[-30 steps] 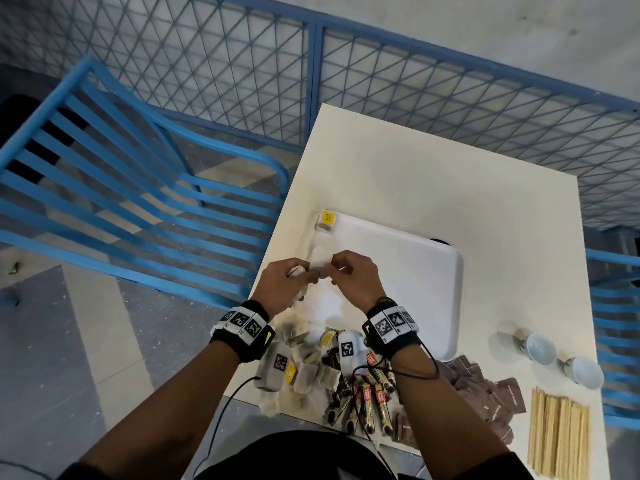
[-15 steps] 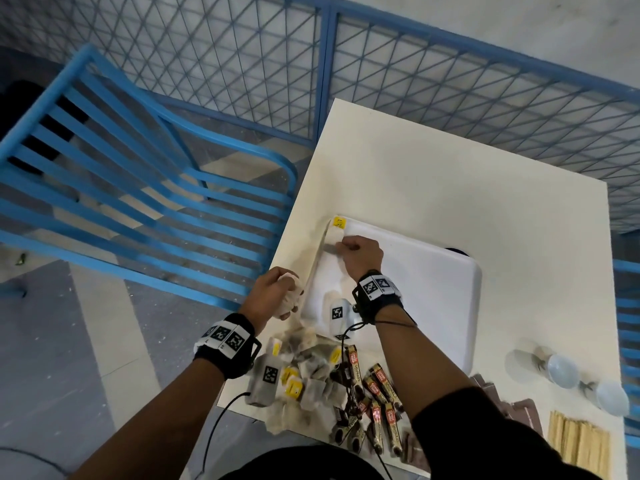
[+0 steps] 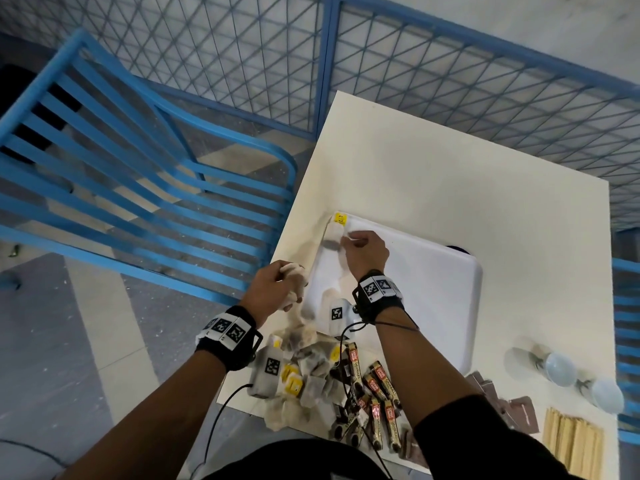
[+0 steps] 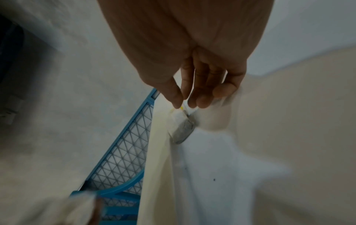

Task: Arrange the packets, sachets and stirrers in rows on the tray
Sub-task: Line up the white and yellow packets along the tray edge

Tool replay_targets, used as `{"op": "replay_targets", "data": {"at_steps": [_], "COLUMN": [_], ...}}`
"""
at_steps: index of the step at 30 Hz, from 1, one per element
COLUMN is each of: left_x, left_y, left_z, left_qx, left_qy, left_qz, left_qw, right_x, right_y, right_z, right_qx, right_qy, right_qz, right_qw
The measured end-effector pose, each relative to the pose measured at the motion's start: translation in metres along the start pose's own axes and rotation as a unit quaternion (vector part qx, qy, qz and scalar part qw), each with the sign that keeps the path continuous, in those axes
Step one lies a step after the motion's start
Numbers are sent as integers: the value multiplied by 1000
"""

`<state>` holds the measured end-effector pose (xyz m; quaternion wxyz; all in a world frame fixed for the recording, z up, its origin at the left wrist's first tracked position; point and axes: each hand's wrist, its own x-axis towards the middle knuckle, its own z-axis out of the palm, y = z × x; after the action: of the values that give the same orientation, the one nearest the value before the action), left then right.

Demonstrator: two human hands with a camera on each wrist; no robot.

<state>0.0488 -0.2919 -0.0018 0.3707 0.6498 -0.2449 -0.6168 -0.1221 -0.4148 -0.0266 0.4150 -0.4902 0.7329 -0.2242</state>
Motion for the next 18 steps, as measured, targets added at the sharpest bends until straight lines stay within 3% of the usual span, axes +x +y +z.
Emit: {"op": "replay_targets", "data": {"at_steps": [2,7,9,14,18], "left_x": [1,-1,-3,-10,-18], "left_y": [2,7,8,9,9], "left_z": [2,10,12,14,15], "left_qx": [3,-18,-5,20,24], "left_qy": [3,29,24,-5,-28], "left_qz": [10,26,35,34,42], "left_qw": [1000,999,999,999,998], "right_x": [-11,-41,-49,-59,-58], "right_y": [1,4,3,-3,-4], "right_z": [-2,0,-3,-13,-17], "right_qx": [12,28,17,11,43], "right_qy": [-23,-204,-235,-234,-186], "right_qz": [-25,-101,-125,-179,-177], "right_qw": [999,973,964,956,966]}}
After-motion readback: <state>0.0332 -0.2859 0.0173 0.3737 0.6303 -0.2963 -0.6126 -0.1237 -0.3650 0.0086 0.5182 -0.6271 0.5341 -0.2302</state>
